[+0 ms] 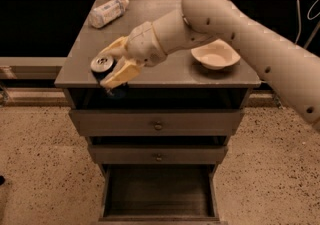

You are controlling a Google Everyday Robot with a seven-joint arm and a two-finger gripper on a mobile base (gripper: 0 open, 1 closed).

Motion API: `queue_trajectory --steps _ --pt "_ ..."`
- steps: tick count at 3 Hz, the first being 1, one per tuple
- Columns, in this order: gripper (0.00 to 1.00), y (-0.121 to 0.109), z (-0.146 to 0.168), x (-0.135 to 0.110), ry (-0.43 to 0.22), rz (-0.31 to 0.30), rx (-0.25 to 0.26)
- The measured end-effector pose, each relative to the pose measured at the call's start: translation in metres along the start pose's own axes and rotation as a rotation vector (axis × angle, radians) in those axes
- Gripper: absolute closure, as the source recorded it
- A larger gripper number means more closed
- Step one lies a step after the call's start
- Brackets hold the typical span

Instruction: Pick pepsi can from bottom drawer and place on counter

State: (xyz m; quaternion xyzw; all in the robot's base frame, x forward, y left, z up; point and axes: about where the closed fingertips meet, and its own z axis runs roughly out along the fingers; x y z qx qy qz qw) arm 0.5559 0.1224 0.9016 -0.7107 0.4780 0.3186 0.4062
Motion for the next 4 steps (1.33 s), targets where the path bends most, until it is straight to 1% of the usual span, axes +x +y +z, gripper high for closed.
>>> queue_trajectory --steps 1,2,3,4 --pt "1.0 -0.036 -0.025 0.007 -0.088 0.028 0.186" --pt "1.0 -0.05 -0.04 0.003 -0.122 0.022 0.277" --pt "1.0 -0.067 -0.039 0.008 -0.042 0.056 0.352" --pt "1.0 -0.086 -0.031 0.017 -0.062 0.159 0.344"
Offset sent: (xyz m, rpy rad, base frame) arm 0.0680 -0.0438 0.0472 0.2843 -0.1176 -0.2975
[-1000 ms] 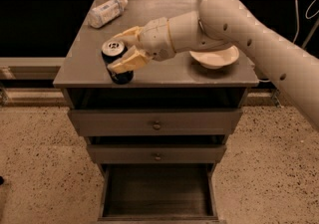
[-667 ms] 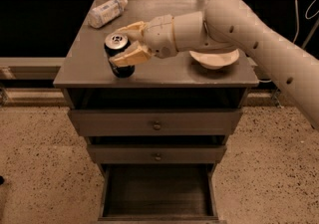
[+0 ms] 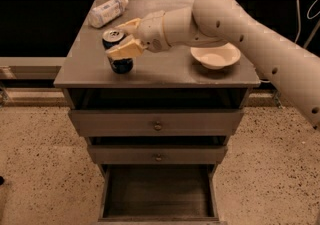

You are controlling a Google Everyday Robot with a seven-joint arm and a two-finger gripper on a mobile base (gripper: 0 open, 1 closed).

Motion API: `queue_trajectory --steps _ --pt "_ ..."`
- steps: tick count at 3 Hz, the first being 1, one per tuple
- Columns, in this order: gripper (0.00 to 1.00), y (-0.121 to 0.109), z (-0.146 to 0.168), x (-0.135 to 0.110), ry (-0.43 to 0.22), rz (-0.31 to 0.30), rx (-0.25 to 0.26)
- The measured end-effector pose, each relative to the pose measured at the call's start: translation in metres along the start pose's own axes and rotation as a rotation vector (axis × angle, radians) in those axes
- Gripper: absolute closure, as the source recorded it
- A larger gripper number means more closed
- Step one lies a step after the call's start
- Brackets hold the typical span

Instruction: Pick pepsi can from bottom drawer and place on counter

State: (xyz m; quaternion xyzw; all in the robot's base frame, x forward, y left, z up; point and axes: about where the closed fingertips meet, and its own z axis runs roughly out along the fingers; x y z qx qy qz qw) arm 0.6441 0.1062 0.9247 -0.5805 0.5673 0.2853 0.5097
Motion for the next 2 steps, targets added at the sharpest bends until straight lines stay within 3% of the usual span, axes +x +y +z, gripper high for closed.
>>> queue_trajectory --steps 1,2 --pt "0.97 -0.013 0.006 0.021 -0.061 0.135 -0.027" --pt "0.73 -0.018 0.004 0.031 -0.065 0.203 -0.02"
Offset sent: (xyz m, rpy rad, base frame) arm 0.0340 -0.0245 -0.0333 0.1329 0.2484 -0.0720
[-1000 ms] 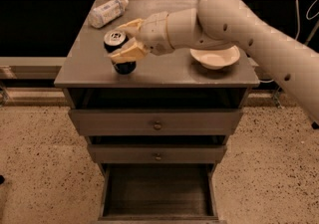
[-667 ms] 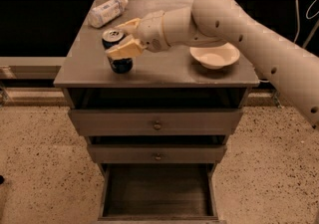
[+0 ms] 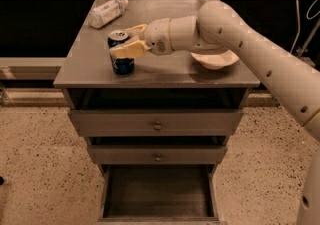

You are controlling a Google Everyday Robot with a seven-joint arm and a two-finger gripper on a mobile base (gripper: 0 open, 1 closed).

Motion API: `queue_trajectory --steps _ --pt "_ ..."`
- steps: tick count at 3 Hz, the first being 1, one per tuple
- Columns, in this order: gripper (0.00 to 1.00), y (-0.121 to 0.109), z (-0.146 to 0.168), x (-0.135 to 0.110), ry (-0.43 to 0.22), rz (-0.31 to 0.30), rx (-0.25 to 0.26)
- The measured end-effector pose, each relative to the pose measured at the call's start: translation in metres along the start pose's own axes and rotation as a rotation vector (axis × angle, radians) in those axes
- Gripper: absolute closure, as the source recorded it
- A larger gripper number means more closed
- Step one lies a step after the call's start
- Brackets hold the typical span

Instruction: Pick pepsi can from bottom drawer and place on counter

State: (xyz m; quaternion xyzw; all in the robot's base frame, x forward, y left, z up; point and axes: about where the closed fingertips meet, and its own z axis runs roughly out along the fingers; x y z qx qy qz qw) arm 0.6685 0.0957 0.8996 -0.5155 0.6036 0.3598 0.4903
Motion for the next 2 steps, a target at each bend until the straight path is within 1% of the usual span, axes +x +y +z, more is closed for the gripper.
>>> queue_trajectory --steps 1,2 --pt "0.44 0.0023 0.0035 -0.001 0.0 -0.003 -0.007" --pt "0.19 0.0036 0.0058 -0.0014 -0.001 -0.003 -0.011"
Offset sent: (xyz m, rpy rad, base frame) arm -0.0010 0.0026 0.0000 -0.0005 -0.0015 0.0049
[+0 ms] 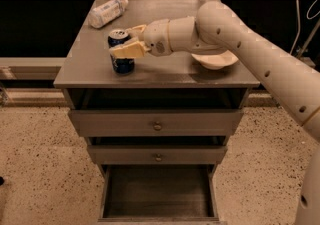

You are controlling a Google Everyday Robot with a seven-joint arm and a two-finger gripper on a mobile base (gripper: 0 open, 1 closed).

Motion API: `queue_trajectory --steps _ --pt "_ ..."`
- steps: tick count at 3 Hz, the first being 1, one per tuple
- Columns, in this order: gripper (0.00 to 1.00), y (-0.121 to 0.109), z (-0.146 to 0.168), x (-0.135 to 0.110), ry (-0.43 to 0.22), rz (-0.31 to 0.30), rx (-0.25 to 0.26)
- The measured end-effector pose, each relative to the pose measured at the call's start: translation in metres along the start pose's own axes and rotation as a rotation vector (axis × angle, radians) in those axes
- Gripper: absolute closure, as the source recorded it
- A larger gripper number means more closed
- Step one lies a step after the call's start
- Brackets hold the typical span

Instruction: Pick pepsi can from bottom drawer and place on counter

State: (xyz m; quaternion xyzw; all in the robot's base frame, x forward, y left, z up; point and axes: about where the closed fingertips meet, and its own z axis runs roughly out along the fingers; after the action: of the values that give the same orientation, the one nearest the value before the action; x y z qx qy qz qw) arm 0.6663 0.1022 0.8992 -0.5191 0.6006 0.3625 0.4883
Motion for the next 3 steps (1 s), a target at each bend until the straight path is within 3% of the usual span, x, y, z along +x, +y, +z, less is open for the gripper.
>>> queue_trajectory --steps 1,2,3 --pt "0.0 0.001 0.002 0.0 0.0 0.0 -0.004" --pt "0.0 0.001 -0.012 -0.015 0.02 -0.092 0.002" --pt "0.0 0.009 -0.051 -0.043 0.094 -0.3 0.004"
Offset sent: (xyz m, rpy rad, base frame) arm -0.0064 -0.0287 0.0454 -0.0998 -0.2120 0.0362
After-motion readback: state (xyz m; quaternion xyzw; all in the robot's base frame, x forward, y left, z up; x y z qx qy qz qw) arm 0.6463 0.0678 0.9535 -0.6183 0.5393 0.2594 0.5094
